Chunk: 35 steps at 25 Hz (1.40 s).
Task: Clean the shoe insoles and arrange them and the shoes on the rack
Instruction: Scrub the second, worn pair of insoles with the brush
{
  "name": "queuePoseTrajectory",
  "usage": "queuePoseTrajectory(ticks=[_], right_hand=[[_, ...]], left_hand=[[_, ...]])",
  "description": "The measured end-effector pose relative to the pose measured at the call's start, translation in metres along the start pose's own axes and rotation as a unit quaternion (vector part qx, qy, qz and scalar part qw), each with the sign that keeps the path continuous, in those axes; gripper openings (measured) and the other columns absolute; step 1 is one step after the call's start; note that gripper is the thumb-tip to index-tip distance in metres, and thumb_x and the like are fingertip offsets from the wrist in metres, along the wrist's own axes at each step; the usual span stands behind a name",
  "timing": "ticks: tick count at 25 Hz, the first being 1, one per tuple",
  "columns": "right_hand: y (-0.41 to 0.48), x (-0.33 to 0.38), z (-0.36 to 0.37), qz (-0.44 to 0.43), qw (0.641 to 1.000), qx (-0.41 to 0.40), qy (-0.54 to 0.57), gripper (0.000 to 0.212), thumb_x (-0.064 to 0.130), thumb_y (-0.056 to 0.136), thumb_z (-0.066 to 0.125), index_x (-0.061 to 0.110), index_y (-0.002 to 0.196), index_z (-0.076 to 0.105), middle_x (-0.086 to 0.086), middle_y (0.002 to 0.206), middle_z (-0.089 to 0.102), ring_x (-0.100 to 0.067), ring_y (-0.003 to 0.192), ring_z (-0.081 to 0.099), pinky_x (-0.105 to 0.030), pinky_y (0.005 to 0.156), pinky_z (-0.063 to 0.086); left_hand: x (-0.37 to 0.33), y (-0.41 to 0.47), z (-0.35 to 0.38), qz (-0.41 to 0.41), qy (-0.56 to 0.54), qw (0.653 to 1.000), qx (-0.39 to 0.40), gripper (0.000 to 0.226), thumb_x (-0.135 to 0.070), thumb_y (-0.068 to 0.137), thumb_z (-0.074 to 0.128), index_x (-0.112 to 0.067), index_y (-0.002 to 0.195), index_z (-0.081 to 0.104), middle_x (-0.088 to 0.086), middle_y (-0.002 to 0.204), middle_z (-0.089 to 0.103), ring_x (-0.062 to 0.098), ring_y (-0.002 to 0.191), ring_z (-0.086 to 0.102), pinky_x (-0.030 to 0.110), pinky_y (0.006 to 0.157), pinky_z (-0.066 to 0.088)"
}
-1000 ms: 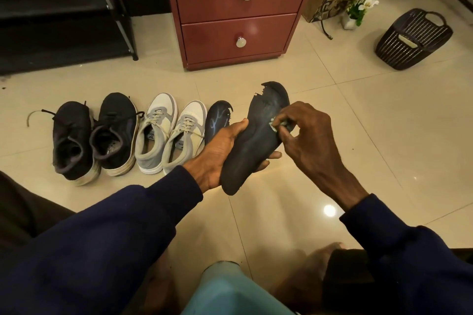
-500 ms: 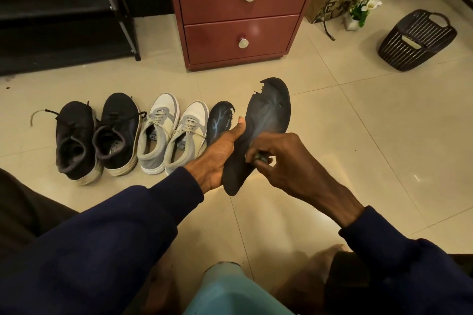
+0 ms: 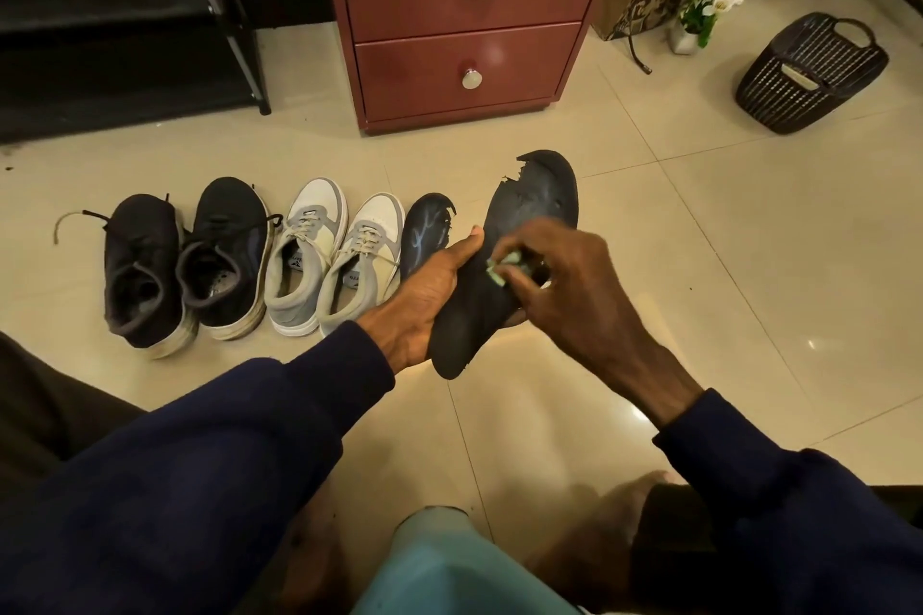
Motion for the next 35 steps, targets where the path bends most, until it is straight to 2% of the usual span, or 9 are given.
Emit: queuePoseTrajectory(ticks=[4,8,10,14,19,24,29,31,35], right_hand=[[-0.003,-0.03,-0.031,0.075,0.99,-0.108,-0.043,0.019,0.001,0.081,0.074,0.012,0.095,0.065,-0.001,0.093,0.065,-0.013,0.083,0.06,-0.029,0.075,0.053],[-0.015,0.027,0.022,-0.019,0.999,0.027,0.022,0.016,0.001,0.083,0.073,0.011,0.095,0.067,-0.002,0.095,0.066,-0.012,0.087,0.06,-0.016,0.081,0.048],[-0.007,0.014,0.011,-0.023,1.0,0.01,-0.008,0.017,-0.003,0.081,0.071,0.01,0.092,0.066,-0.003,0.092,0.065,-0.016,0.086,0.058,-0.024,0.078,0.05],[-0.003,-0.031,-0.028,0.077,0.991,-0.104,-0.038,0.017,-0.003,0.08,0.072,0.01,0.09,0.065,-0.003,0.089,0.064,-0.016,0.08,0.059,-0.036,0.071,0.053],[-0.011,0.023,0.021,-0.027,0.999,0.037,0.02,0.017,-0.003,0.081,0.071,0.01,0.091,0.066,-0.003,0.093,0.066,-0.016,0.086,0.06,-0.026,0.077,0.051],[-0.002,-0.031,-0.026,0.066,0.993,-0.091,-0.044,0.018,-0.004,0.08,0.073,0.008,0.09,0.065,-0.005,0.09,0.063,-0.017,0.081,0.059,-0.034,0.072,0.053],[-0.012,0.027,0.024,-0.035,0.998,0.049,0.013,0.019,-0.006,0.079,0.07,0.01,0.089,0.066,-0.002,0.09,0.064,-0.015,0.084,0.058,-0.027,0.075,0.05],[-0.004,0.0,0.005,0.002,1.0,-0.006,-0.022,0.019,-0.006,0.078,0.07,0.011,0.088,0.066,-0.003,0.089,0.064,-0.016,0.082,0.057,-0.033,0.073,0.051],[-0.006,-0.028,-0.018,0.071,0.994,-0.081,-0.035,0.016,-0.001,0.081,0.073,0.01,0.09,0.067,-0.004,0.091,0.064,-0.016,0.082,0.059,-0.036,0.073,0.054]], left_hand=[[0.006,-0.005,0.008,-0.007,0.04,0.999,-0.006,0.041,-0.043,0.106,0.048,-0.009,0.12,0.067,0.019,0.111,0.075,0.036,0.093,0.074,0.048,0.085,0.06],[0.001,-0.006,-0.006,-0.008,0.03,0.999,-0.031,0.037,-0.044,0.101,0.06,-0.011,0.105,0.074,0.012,0.096,0.074,0.026,0.084,0.072,0.041,0.089,0.058],[-0.001,-0.006,-0.002,0.0,0.033,0.999,-0.024,0.036,-0.042,0.104,0.055,-0.012,0.102,0.074,0.011,0.094,0.076,0.025,0.081,0.074,0.04,0.082,0.06],[0.0,-0.009,0.007,0.008,0.046,0.999,-0.021,0.037,-0.041,0.107,0.048,-0.011,0.115,0.069,0.016,0.107,0.077,0.032,0.087,0.076,0.046,0.082,0.061],[-0.001,-0.009,-0.002,-0.003,0.02,0.999,-0.03,0.036,-0.043,0.103,0.056,-0.011,0.102,0.073,0.012,0.092,0.074,0.025,0.079,0.072,0.038,0.078,0.061],[-0.001,-0.012,0.009,0.001,0.042,0.999,-0.021,0.038,-0.042,0.107,0.048,-0.012,0.123,0.066,0.016,0.112,0.076,0.033,0.091,0.075,0.043,0.077,0.062],[-0.001,-0.011,-0.001,-0.005,0.024,0.999,-0.03,0.037,-0.043,0.103,0.056,-0.011,0.113,0.071,0.011,0.096,0.073,0.025,0.084,0.072,0.039,0.082,0.061],[-0.001,-0.01,0.003,0.002,0.027,0.999,-0.02,0.036,-0.042,0.106,0.051,-0.012,0.113,0.069,0.012,0.1,0.076,0.027,0.083,0.074,0.04,0.072,0.063],[0.0,-0.012,0.007,0.001,0.033,0.999,-0.024,0.036,-0.041,0.107,0.049,-0.012,0.12,0.067,0.015,0.11,0.076,0.03,0.089,0.076,0.044,0.075,0.063]])
Point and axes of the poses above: each hand's wrist, its own y-axis towards the middle knuckle, its own z-axis out of the palm, x = y × z, the point moved 10 cm from there along y, towards the middle knuckle
